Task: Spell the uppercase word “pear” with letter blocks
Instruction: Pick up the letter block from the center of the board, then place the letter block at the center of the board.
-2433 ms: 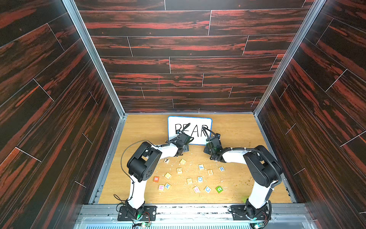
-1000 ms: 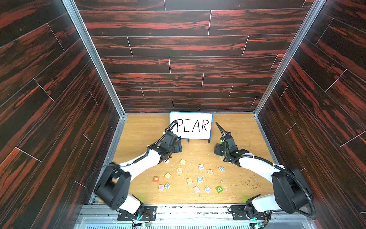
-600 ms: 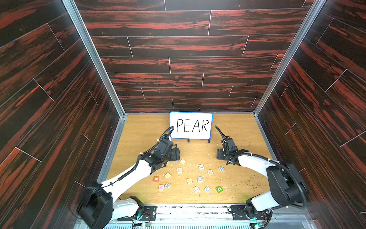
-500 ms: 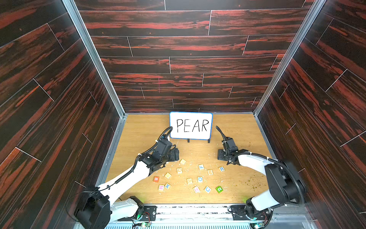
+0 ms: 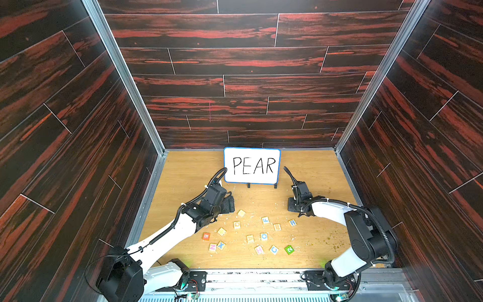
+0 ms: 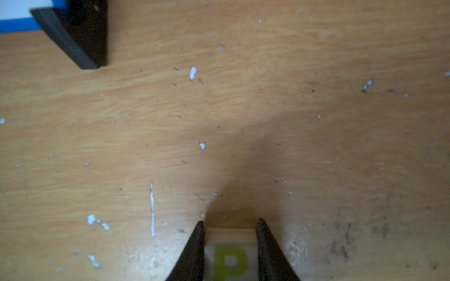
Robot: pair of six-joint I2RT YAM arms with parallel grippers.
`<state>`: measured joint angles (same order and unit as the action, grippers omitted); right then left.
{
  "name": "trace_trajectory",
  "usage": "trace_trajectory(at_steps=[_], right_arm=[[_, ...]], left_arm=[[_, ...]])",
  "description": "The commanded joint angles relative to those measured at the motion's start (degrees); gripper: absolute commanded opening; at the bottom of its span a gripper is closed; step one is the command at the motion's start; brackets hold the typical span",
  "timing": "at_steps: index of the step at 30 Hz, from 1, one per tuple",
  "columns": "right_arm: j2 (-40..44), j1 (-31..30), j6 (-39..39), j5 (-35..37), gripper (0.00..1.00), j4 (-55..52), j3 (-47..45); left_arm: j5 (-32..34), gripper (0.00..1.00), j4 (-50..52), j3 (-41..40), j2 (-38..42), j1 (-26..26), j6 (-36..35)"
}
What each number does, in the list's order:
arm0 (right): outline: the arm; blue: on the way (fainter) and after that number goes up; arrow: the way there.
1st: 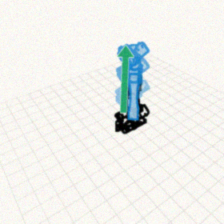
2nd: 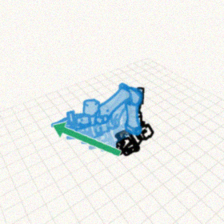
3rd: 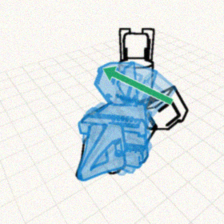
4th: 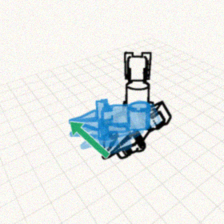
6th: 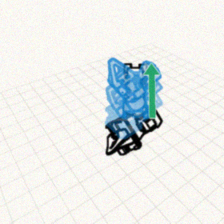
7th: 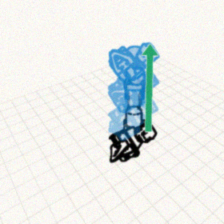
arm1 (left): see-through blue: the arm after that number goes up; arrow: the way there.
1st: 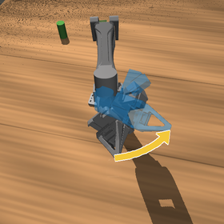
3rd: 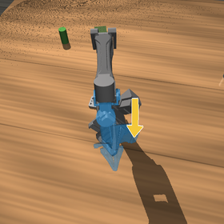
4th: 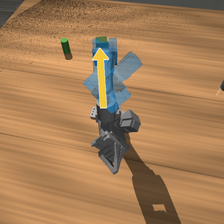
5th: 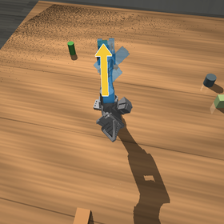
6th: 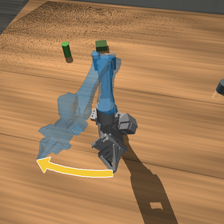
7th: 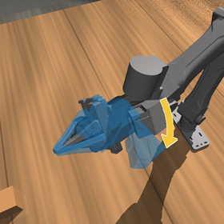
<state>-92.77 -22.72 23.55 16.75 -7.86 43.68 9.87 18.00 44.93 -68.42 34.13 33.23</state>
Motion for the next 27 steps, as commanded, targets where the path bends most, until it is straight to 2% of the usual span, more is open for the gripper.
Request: trace_trajectory(at_steps=[1,7,12,17,27], right_arm=[[-2.3,-1.7,2.7,1.5,0.3,-5.7,1.7],[-3.7,-5.8,6.3,5.5,0.26,-8.6,4.7],[-5.7,-11.8,12.2,7.8,0.25,-12.0,11.8],[-12.5,-18.1,16.5,8.4,0.24,-13.1,22.1],[-23.4,-22.1,20.8,6.2,0.23,-12.6,34.9]], left_arm=[[2.0,0.88,2.1,0.1,0.2,0.0,0.3],[3.1,0.88,2.7,-0.8,2.7,0.0,0.2],[4.6,0.89,4.2,-1.5,5.4,0.0,1.0],[6.3,0.89,4.0,-3.1,7.9,0.0,1.7],[8.4,0.9,6.8,-5.8,14.3,0.0,1.9]])
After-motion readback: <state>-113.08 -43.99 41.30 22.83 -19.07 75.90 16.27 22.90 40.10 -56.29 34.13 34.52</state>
